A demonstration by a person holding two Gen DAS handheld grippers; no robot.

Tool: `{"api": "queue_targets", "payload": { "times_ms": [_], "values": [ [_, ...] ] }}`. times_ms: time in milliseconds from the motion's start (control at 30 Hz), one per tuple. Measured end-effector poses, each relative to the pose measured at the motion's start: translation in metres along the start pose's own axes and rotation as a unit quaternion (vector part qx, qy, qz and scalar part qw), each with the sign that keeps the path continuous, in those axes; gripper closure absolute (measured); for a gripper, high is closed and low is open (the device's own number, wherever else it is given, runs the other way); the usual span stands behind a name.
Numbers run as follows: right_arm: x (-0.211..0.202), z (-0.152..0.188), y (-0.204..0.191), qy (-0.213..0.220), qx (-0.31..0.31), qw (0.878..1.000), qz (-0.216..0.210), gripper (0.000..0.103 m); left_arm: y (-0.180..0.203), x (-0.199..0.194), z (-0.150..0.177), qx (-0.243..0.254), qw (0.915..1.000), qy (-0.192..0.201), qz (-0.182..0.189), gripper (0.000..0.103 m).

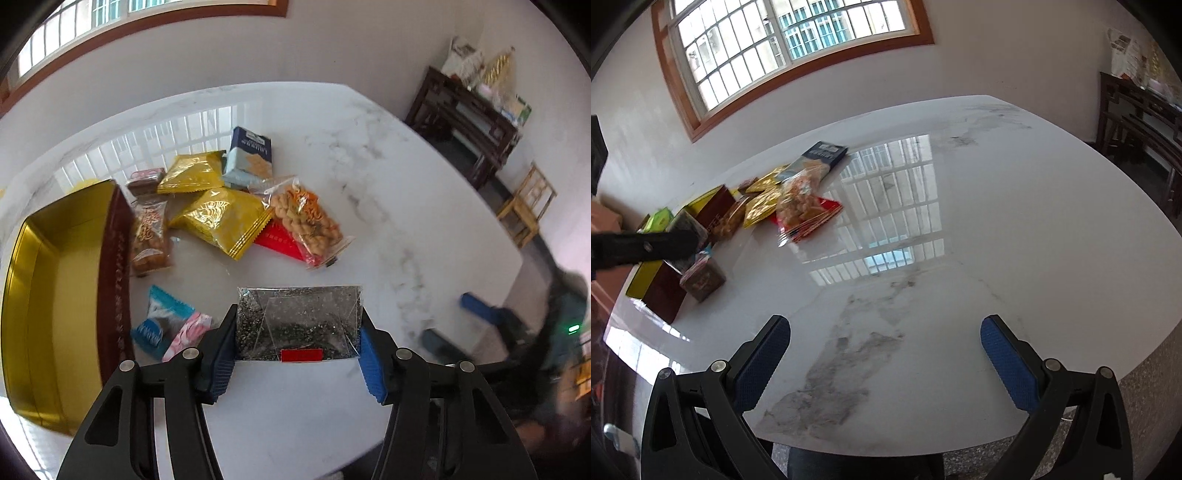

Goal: Organize snacks
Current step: 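Carry the silver packet with the left tool while the right tool grasps the pink cake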

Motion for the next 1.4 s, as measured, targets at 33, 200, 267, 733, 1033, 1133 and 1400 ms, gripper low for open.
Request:
{"api": "queue_targets", "payload": {
  "times_ms": [33, 200, 267, 733, 1033, 1133, 1400],
  "values": [
    [-0.001, 0.000, -0.003, 0.003, -0.006, 1.000, -0.005, 0.001, -0.001, -0.006, 0.000, -0.007, 1.0000, 0.002, 0.002, 0.045],
    [-0.003, -0.007, -0.035, 0.015, -0.070, 0.996, -0.056, 0.004, -0.014, -0.031, -0.002, -0.034, 0.9993, 0.016, 0.000, 0.045],
    [-0.001, -0.010, -0.052, 0.015, -0.102, 0.991, -0.084, 0.010, -0.025, -0.043, 0.002, -0.045, 0.9987, 0.023, -0.010, 0.045],
    [0.029, -0.039, -0.130, 0.000, -0.198, 0.964, -0.176, 0.030, -0.093, -0.082, 0.015, -0.115, 0.9905, 0.052, -0.055, 0.045],
    [0.065, -0.057, -0.162, -0.016, -0.230, 0.959, -0.164, 0.018, -0.100, -0.090, 0.017, -0.123, 0.9892, 0.061, -0.052, 0.045],
    [0.072, -0.062, -0.167, -0.017, -0.236, 0.958, -0.160, 0.018, -0.103, -0.092, 0.016, -0.123, 0.9889, 0.065, -0.053, 0.045],
    [0.086, -0.066, -0.180, -0.029, -0.270, 0.948, -0.166, 0.057, -0.110, -0.095, 0.015, -0.134, 0.9875, 0.067, -0.052, 0.045]
  ]
}}
Point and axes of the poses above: each gripper's, at about its wrist camera, not at the fingertips, and x roughly the way its jaws point, y to its right, z to its underside, the point moved 3 cm from there along x, roughly the way its jaws point, and after that the axes turned 13 degrees about -x, right-handed, at the moved point
